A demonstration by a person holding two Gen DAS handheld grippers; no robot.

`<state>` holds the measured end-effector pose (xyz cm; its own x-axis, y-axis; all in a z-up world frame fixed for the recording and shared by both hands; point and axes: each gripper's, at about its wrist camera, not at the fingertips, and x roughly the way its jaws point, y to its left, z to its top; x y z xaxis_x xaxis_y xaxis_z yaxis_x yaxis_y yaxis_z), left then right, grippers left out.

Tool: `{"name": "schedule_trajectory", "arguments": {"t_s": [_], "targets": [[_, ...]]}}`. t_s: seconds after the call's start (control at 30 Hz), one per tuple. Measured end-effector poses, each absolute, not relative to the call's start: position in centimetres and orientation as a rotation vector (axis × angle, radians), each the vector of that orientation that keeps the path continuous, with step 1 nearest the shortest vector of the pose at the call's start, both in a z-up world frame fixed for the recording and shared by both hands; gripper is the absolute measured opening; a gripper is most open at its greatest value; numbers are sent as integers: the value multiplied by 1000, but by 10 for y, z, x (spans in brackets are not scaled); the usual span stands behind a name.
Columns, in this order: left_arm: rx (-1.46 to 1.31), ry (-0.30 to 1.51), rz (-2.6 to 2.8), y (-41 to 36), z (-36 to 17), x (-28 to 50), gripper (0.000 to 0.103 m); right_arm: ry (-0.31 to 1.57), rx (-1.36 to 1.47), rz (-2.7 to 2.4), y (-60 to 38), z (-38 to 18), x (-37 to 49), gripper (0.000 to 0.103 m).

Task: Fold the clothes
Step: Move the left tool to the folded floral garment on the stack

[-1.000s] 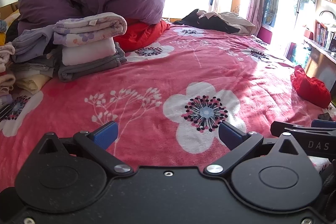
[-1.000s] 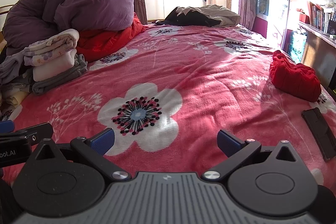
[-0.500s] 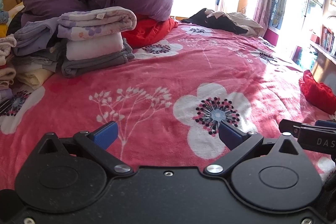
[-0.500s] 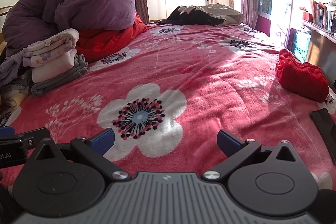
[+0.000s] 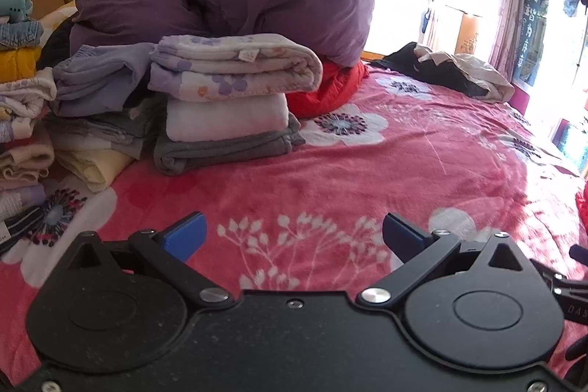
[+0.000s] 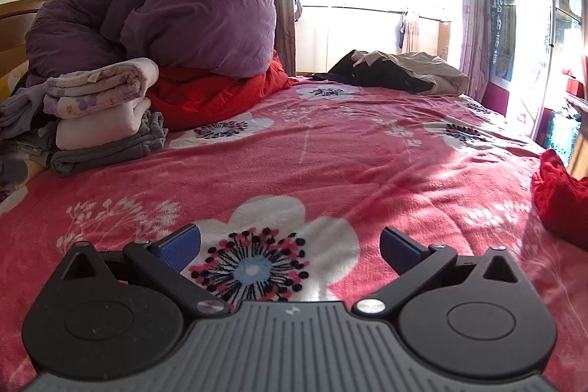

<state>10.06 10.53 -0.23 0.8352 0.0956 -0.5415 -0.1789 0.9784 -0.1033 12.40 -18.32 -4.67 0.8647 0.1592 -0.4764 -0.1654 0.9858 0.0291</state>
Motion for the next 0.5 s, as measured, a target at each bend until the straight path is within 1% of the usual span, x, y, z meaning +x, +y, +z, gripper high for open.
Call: {"name": "schedule_trajectory", "arguments": {"t_s": [0.07, 0.13, 0.23, 0.3, 0.37, 0.5], "targets": [[-167, 538, 169, 119, 0, 114, 102, 488, -13, 175, -181, -55, 135, 103], [-183, 516, 193, 136, -2, 129, 101, 517, -22, 181, -180, -67, 146, 103], [-181, 506, 229, 153, -2, 151, 96, 567, -33, 223, -178, -82, 157, 103], [-188, 498, 251, 164, -1, 165, 90, 571, -25, 249, -179, -90, 160, 103], [-205, 489, 269, 177, 0, 178, 80, 574, -2, 263, -184, -95, 163, 103], [-212, 456, 310, 197, 7, 198, 74, 572, 51, 256, -198, -99, 169, 103]]}}
